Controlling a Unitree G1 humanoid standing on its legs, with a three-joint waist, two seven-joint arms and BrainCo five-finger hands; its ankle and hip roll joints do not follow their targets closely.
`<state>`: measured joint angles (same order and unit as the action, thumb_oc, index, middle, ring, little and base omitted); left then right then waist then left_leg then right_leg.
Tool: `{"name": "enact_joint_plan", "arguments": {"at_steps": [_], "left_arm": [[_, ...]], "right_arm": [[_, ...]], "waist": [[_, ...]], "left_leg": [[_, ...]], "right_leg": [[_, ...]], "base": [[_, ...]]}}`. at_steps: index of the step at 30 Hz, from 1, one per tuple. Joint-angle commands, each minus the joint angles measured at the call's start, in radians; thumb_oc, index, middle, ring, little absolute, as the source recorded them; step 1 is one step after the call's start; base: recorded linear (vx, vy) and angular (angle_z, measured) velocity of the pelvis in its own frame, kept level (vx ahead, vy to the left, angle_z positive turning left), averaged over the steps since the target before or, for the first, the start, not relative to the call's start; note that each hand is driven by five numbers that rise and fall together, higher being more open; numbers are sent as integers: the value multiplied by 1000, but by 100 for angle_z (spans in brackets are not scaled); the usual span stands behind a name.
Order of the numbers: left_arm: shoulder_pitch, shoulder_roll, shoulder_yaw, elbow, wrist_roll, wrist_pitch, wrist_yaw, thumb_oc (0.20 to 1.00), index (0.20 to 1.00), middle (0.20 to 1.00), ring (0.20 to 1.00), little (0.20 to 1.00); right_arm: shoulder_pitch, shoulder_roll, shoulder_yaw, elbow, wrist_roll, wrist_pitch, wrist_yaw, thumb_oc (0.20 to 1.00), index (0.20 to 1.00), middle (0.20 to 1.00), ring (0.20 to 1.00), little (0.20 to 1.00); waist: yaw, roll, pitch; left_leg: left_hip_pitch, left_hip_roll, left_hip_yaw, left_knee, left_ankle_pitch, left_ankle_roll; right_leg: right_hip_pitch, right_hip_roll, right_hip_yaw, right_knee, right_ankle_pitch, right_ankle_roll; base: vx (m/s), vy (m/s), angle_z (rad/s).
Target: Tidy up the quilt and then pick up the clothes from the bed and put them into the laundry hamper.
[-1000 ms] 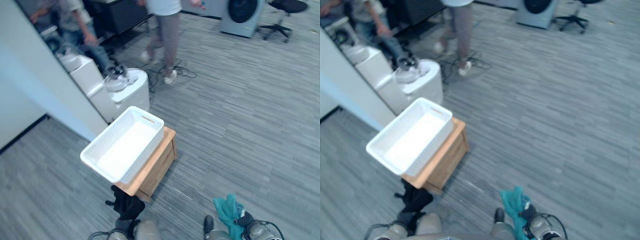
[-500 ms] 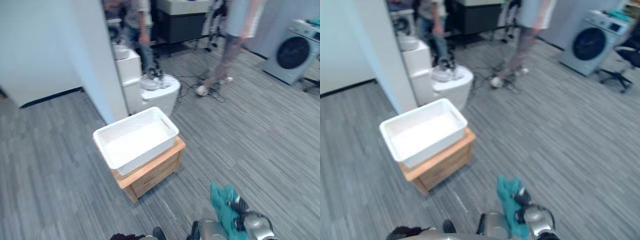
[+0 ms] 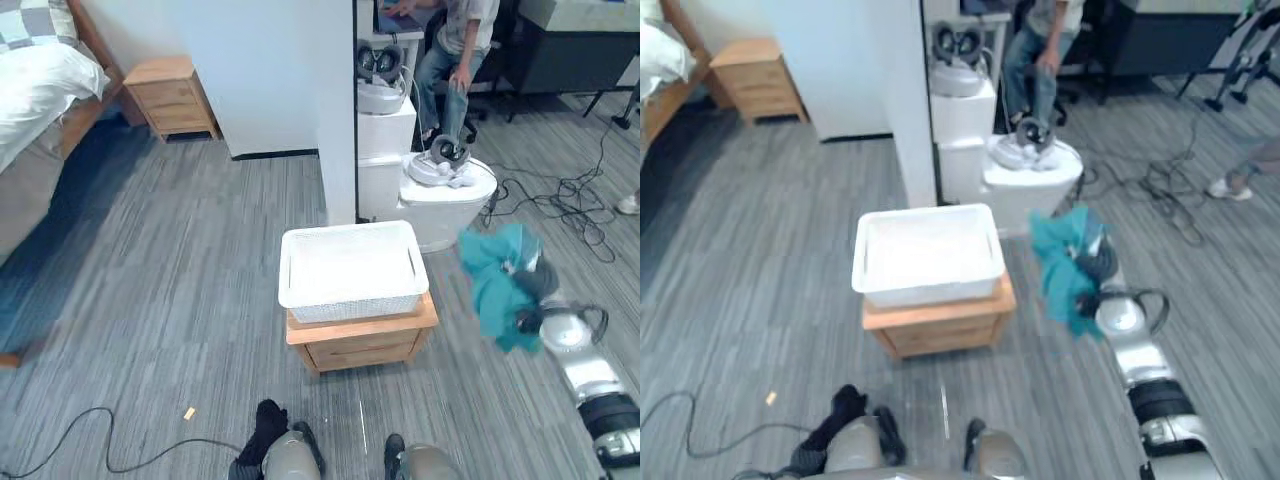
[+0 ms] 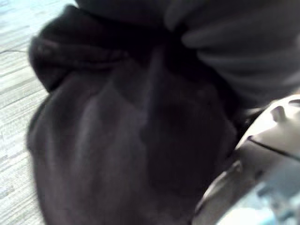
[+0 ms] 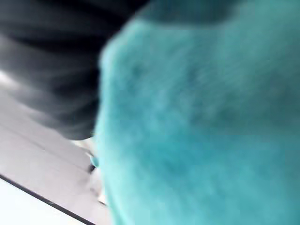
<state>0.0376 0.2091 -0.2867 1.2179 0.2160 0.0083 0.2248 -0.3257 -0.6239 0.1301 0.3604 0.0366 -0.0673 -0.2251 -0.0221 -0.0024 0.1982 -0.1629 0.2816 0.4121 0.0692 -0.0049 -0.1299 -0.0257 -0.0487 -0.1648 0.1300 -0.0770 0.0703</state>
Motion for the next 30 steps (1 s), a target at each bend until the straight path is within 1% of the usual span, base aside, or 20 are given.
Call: {"name": "enact_joint_plan", "arguments": {"at_steps": [1,3,4,5,7,8,9,10,11,12,13,14,15,16,21,22,23,25,27,30], "left_arm": [[-65,-6,-30,15,6,-8,16,200,200,200,200,200],[-75,4,-38,9,7,-8,15,200,200,200,200,200],[-76,4,-37,9,7,-8,15,200,200,200,200,200],[-88,18,-46,-1,-2,-11,18,200,200,200,200,200],[-96,36,-50,-5,-15,-16,22,200,200,200,200,200],[-99,38,-55,-3,-14,-16,21,200,200,200,200,200],[-99,38,-64,1,-5,-16,16,200,200,200,200,200],[-100,41,-65,4,2,-16,8,200,200,200,200,200],[-97,48,-55,12,-2,-16,8,200,200,200,200,200],[-95,52,-48,18,-10,-18,20,200,200,200,200,200],[-99,52,-56,21,-7,-20,23,200,200,200,200,200],[-105,50,-60,20,-3,-21,24,200,200,200,200,200],[-99,44,-47,15,-23,-31,33,200,200,200,200,200],[-99,44,-46,15,-23,-31,33,200,200,200,200,200],[-115,30,-33,-55,-120,-86,36,200,200,200,200,200],[-119,31,-32,-80,-143,-97,37,200,200,200,200,200],[-125,40,-30,-123,-162,-115,37,200,200,200,200,200],[-125,62,-33,-241,-221,-157,11,200,200,200,200,200],[-132,108,-31,-368,-248,-193,25,200,200,200,200,200],[-129,181,1,-560,-290,-233,12,200,200,200,200,200]], "right_arm": [[-108,-91,36,-45,-29,-63,-25,200,200,200,200,200],[-171,-81,76,-37,-48,-58,-32,200,200,200,200,200],[-173,-81,78,-35,-48,-58,-32,200,200,200,200,200],[-248,-57,123,-35,-45,-61,-37,200,200,200,200,200],[-313,-28,162,-18,-37,-65,-41,200,200,200,200,200],[-324,-17,170,-13,-30,-67,-38,200,200,200,200,200],[-320,-19,176,-12,-25,-68,-30,200,200,200,200,200],[-316,-28,179,-11,-23,-69,-21,200,200,200,200,200],[-348,-8,203,2,-27,-67,-13,200,200,200,200,200],[-383,28,235,26,-27,-71,-19,200,200,200,200,200],[-397,43,256,55,-30,-71,-21,200,200,200,200,200],[-409,51,275,74,-39,-69,-16,200,200,200,200,200],[-444,99,326,138,-71,-59,-6,200,200,200,200,200],[-446,100,327,140,-71,-60,-6,200,200,200,200,200],[-484,157,422,328,-150,-29,50,200,200,200,200,200],[-483,163,441,366,-165,-25,64,319,319,319,319,319],[-491,168,458,418,-186,-18,70,1000,1000,1000,1000,1000],[-504,163,494,503,-250,-11,82,1000,1000,1000,1000,1000],[-512,146,508,545,-312,1,72,1000,1000,1000,1000,1000],[-461,105,495,521,-348,-5,72,1000,1000,1000,1000,1000]], "waist": [[-35,7,-59],[-32,-5,-55],[-29,-4,-57],[-23,-14,-34],[-15,-23,-15],[-15,-28,-12],[-28,-34,-10],[-33,-38,-8],[-17,-39,-5],[-6,-39,2],[4,-40,3],[4,-38,3],[27,-24,3],[27,-23,0],[48,27,19],[54,35,23],[60,42,21],[68,50,19],[71,53,19],[70,52,14]], "left_leg": [[154,3,-31,-155,116,-41],[182,-33,-23,-156,88,-20],[179,-31,-20,-156,89,-20],[204,-39,10,-156,76,-3],[223,-44,36,-156,62,7],[224,-49,36,-156,60,9],[224,-56,26,-156,55,13],[227,-69,17,-156,49,16],[234,-75,19,-156,45,16],[237,-82,19,-156,42,16],[228,-90,15,-156,42,16],[218,-93,7,-156,42,15],[214,-101,1,-156,38,12],[209,-100,2,-156,40,11],[180,-113,-32,-156,45,3],[186,-116,-39,-156,44,2],[183,-115,-42,-156,49,-1],[185,-113,-47,-156,55,-6],[191,-110,-50,-156,58,-12],[203,-105,-51,-156,59,-17]], "right_leg": [[156,-174,21,-180,-26,117],[116,-200,46,-72,-10,127],[109,-198,51,-71,-8,126],[41,-201,74,43,19,137],[-15,-192,54,108,23,136],[-22,-166,54,95,8,130],[-34,-99,95,62,-14,110],[-37,-58,128,25,-25,102],[-22,-66,111,-13,-18,101],[-5,-86,68,-49,-13,101],[4,-91,56,-78,-8,94],[8,-87,74,-108,-3,90],[25,-98,52,-162,18,94],[21,-96,53,-164,22,93],[36,-108,11,-214,36,92],[48,-110,4,-217,30,93],[51,-112,-1,-217,26,93],[58,-110,-8,-217,22,95],[68,-111,-10,-217,18,97],[84,-108,-12,-217,15,98]], "base": [[436,579,1],[200,305,4],[89,226,-37],[91,216,-52],[122,189,-61],[135,72,-46],[151,49,-24],[164,17,19],[140,9,49],[97,-22,43],[47,-49,28],[81,-64,12],[70,-50,31],[75,-31,20],[37,-30,21],[66,-30,31],[57,-37,28],[44,-49,31],[29,-54,19],[29,-70,9]]}}
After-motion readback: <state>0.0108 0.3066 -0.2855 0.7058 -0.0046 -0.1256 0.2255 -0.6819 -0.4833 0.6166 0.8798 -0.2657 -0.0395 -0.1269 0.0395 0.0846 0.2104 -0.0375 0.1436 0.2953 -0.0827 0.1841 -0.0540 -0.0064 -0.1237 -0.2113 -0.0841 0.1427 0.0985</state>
